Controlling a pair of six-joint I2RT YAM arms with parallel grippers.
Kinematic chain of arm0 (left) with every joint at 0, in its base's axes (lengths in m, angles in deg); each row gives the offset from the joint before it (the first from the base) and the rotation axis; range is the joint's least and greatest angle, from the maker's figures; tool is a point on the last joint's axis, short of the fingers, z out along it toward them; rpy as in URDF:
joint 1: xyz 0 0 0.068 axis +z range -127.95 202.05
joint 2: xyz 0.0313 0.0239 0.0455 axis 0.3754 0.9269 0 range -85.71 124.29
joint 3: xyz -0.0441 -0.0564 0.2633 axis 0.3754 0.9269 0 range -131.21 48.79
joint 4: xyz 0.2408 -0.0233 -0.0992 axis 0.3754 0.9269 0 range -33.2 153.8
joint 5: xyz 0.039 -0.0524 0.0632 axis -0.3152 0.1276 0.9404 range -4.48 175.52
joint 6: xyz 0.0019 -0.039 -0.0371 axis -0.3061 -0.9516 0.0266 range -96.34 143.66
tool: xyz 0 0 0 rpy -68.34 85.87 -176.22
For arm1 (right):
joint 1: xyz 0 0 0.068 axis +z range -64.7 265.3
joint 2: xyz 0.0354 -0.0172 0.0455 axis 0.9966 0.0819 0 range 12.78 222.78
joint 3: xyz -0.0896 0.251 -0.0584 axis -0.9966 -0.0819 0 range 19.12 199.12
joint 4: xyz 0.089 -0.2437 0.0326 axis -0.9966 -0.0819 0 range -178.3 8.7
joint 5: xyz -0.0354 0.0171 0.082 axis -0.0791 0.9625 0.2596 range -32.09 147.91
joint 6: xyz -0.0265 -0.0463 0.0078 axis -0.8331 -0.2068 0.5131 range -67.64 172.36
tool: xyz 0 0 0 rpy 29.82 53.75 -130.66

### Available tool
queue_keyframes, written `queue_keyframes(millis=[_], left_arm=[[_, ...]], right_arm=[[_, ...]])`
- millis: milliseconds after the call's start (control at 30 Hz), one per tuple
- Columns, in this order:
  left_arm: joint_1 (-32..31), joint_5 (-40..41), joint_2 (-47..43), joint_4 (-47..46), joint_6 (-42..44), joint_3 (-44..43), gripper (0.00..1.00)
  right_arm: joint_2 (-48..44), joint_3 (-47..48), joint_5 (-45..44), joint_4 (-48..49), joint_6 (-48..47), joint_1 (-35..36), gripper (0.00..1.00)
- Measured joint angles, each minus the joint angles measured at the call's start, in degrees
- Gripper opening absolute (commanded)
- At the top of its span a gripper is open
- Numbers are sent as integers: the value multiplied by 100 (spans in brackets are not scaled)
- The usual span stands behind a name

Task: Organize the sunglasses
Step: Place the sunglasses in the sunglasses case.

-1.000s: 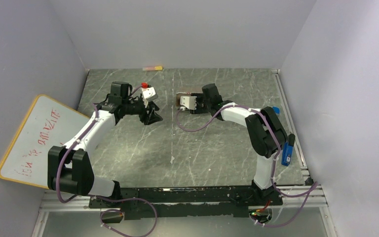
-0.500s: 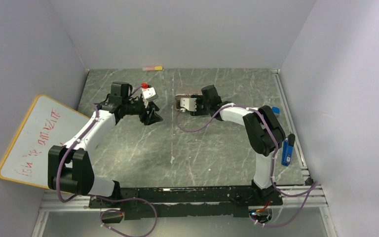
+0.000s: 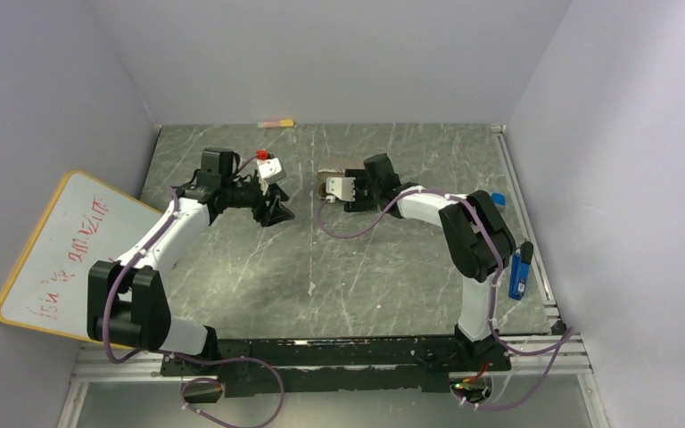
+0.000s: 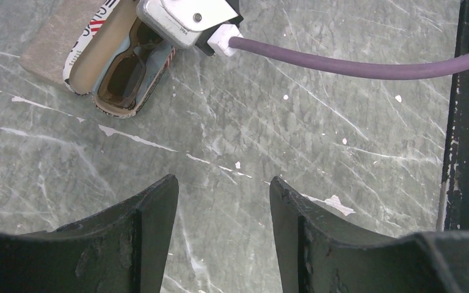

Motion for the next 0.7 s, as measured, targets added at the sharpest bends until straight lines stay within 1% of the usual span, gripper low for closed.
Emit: queue_keyframes(millis=[233, 500, 600, 633, 700], left_arm=[[0, -9, 2, -42, -28, 0, 62], [0, 9, 35, -225, -188, 0, 63], [0, 59, 39, -345, -289, 0, 66], [0, 96, 39, -415, -330, 0, 69], [0, 190, 52, -584, -455, 0, 73]], right_arm=[[-28, 164, 66, -337, 179, -2, 68], [-535, 293, 280, -763, 446, -2, 70], [-752, 304, 323, -804, 494, -2, 70], [-804, 306, 332, -817, 525, -2, 70], [-890, 306, 341, -833, 605, -4, 70]])
